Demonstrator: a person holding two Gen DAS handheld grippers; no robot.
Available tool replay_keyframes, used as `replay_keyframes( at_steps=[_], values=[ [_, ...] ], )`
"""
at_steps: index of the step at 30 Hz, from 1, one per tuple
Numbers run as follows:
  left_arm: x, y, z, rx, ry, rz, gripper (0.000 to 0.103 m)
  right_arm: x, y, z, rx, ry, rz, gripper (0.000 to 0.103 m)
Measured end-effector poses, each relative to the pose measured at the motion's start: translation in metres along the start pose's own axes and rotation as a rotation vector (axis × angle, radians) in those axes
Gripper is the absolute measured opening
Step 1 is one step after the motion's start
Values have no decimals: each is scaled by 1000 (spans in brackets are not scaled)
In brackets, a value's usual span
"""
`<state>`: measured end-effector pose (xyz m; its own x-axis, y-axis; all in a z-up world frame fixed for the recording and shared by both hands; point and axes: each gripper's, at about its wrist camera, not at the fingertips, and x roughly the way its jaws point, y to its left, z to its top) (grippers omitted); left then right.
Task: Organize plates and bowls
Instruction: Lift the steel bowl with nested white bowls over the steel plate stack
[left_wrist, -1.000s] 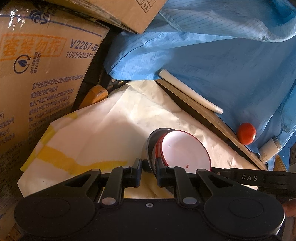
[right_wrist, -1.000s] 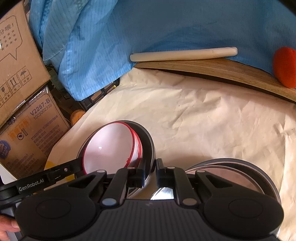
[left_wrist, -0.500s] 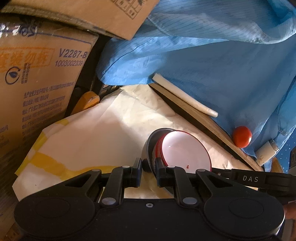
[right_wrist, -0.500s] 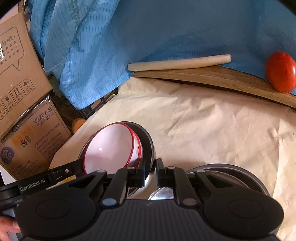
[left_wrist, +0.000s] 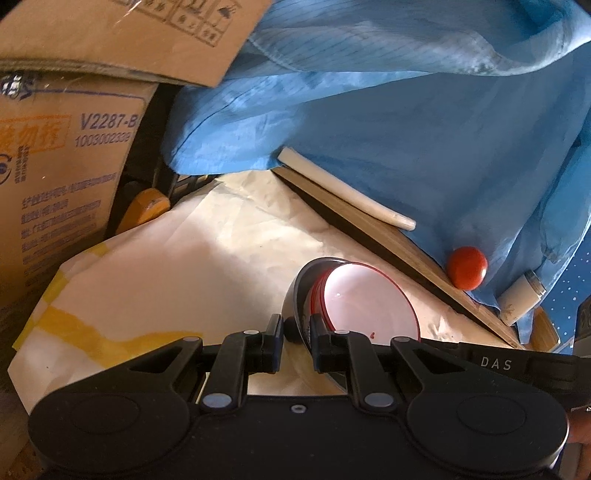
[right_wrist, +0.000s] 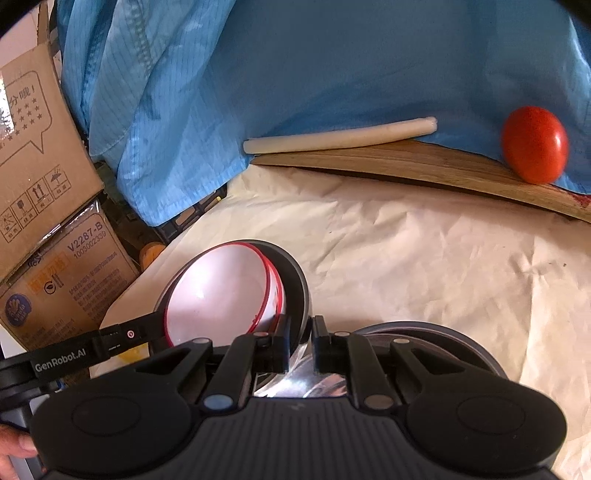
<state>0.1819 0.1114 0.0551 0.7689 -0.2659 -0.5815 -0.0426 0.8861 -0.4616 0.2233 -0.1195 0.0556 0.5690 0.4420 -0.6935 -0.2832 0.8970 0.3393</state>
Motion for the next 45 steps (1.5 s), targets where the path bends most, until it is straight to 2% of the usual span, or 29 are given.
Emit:
replay_keyframes(
  at_steps=[16, 34, 45],
  values=[
    [-9, -34, -4, 49, -13, -18, 14, -29, -16, -8, 8, -52, -13, 13],
    [0, -78, -31, 111, 25, -65, 14, -69, -58, -32, 59, -82, -51, 13],
    [0, -88, -48, 127, 64, -65, 14, -76, -69, -50, 74, -69, -59, 13]
  ],
)
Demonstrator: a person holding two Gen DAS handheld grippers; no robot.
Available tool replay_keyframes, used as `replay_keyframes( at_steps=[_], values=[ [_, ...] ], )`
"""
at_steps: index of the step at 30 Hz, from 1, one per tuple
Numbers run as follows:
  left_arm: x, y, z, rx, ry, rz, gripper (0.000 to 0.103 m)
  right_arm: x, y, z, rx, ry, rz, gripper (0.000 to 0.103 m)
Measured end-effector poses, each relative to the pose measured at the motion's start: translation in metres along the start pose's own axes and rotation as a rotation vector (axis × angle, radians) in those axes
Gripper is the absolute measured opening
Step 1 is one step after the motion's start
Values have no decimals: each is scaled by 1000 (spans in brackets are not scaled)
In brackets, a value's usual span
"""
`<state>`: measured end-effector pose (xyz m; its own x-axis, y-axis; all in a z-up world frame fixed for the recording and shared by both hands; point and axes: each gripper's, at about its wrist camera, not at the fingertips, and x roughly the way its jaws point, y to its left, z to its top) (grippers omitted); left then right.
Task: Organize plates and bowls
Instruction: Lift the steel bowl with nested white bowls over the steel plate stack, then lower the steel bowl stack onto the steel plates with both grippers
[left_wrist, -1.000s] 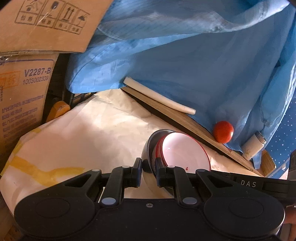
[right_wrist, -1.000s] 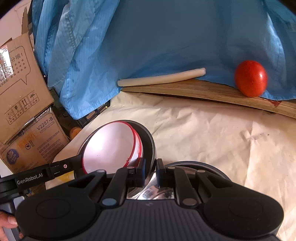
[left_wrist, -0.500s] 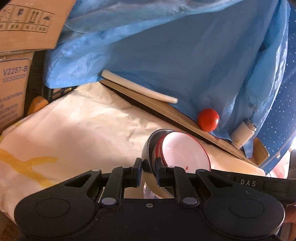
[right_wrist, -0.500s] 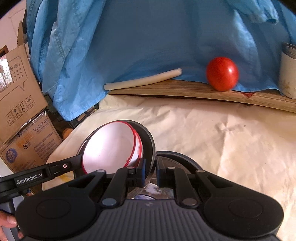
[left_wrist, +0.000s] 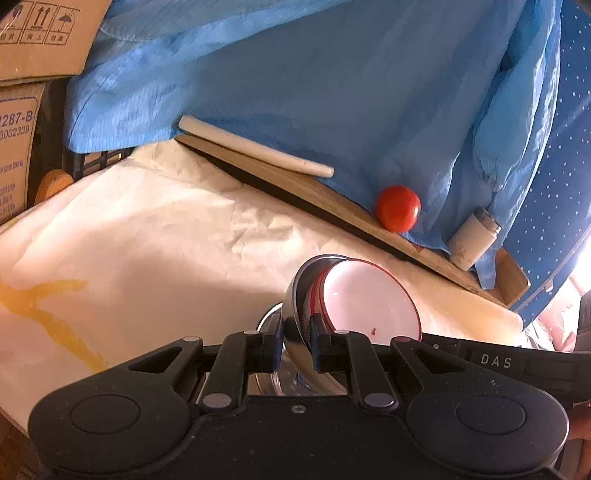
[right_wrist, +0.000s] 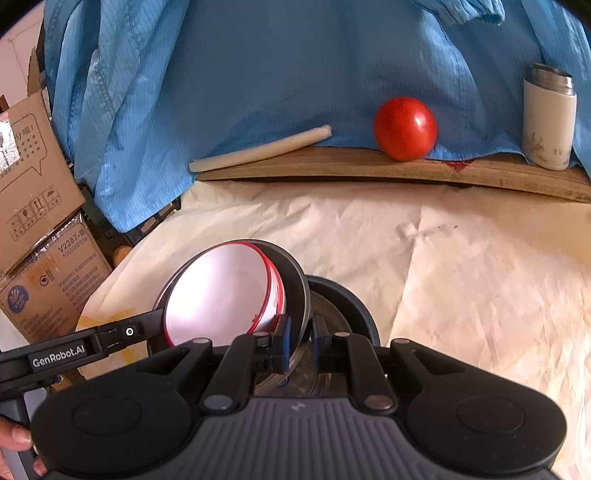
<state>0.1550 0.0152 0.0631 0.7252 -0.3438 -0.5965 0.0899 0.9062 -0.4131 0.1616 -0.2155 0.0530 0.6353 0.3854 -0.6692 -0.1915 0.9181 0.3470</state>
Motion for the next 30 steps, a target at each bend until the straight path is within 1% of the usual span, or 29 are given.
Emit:
replay_keyframes(
  at_steps=[14, 30],
  values=[
    [-5, 1, -10, 10, 24, 15, 14, -1, -1, -13, -1, 14, 10, 13],
    [-1, 2, -12, 5, 46, 21, 14, 3, 1, -15, -5, 32, 5, 13]
  ],
)
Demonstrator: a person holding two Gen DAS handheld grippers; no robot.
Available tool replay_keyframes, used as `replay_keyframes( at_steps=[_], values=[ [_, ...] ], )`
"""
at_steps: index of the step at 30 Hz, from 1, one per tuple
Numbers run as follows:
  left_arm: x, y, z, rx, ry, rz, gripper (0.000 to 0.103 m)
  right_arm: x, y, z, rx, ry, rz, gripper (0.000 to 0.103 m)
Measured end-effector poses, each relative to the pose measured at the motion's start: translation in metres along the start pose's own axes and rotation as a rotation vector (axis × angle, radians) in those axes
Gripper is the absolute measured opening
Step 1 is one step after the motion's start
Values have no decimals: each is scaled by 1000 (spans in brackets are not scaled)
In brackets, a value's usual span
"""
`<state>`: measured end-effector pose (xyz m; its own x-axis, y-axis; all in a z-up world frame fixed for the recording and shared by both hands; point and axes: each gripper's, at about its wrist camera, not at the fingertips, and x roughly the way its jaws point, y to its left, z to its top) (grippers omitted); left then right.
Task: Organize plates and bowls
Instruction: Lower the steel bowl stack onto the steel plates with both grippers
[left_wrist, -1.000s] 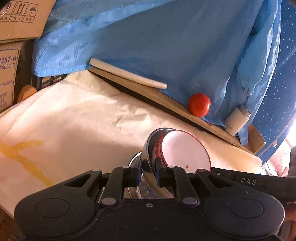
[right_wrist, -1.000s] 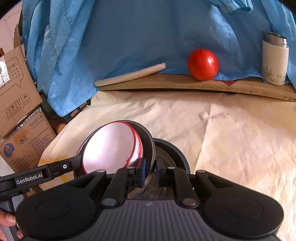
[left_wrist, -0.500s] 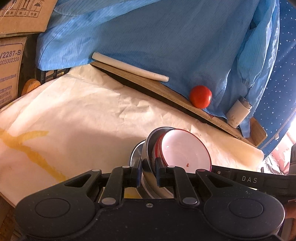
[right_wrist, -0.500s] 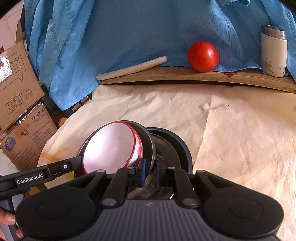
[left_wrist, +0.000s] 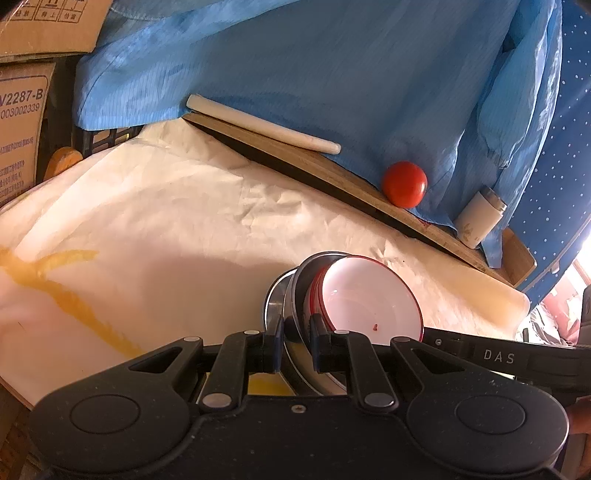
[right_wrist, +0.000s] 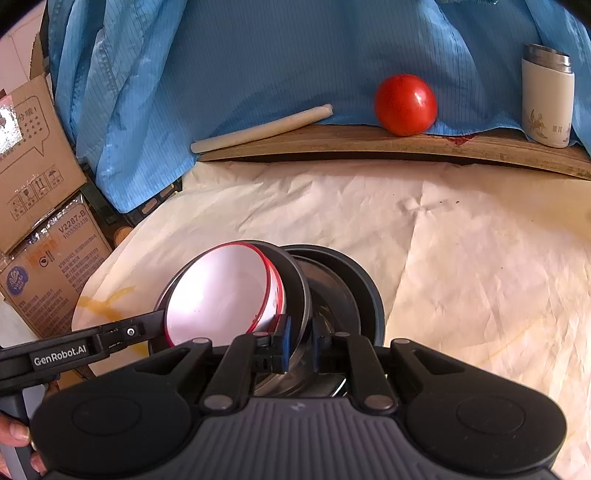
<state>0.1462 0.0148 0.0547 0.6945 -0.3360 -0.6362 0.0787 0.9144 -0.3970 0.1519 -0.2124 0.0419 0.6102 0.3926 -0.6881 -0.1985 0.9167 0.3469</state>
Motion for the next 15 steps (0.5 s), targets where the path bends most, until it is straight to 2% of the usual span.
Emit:
replay_keyframes(
  at_steps=[15],
  values=[
    [6, 4, -2, -5, 17, -6, 14, 2, -2, 0, 4, 7, -8, 13]
  ],
)
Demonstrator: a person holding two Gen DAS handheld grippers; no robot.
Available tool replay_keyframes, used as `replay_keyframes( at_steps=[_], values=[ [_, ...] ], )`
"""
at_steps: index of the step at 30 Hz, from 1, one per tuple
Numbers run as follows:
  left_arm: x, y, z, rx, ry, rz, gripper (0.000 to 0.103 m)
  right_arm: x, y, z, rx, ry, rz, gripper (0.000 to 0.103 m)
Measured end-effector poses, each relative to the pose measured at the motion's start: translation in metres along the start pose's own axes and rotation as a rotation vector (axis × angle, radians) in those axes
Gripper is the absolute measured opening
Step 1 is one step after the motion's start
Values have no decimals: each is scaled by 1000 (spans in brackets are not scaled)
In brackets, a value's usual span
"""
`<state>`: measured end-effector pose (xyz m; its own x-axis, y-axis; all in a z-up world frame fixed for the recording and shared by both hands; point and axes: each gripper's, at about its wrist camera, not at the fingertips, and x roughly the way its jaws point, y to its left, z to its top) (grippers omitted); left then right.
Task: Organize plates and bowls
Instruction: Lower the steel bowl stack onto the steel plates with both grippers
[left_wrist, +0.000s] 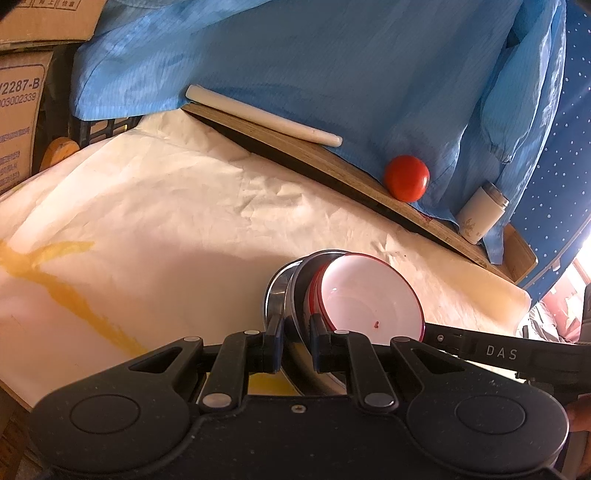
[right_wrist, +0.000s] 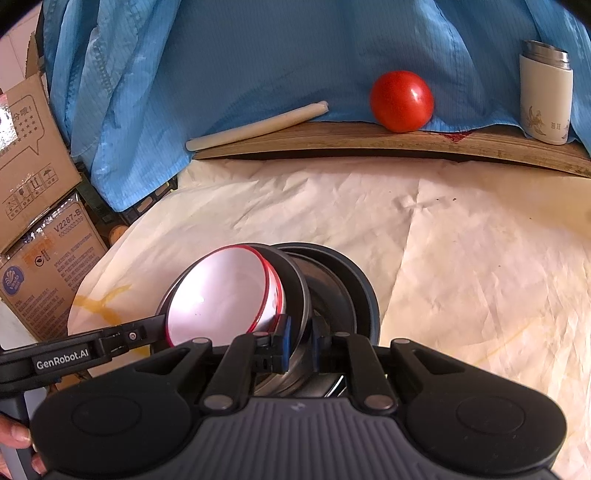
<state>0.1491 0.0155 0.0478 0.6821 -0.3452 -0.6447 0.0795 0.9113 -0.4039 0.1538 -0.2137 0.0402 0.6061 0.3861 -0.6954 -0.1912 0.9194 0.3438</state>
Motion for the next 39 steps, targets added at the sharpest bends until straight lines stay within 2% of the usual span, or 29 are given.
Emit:
replay_keyframes(
  at_steps=[39],
  values=[
    [14, -6, 6, 27, 19, -7, 14, 4, -4, 3, 29, 4, -20, 13]
  ],
)
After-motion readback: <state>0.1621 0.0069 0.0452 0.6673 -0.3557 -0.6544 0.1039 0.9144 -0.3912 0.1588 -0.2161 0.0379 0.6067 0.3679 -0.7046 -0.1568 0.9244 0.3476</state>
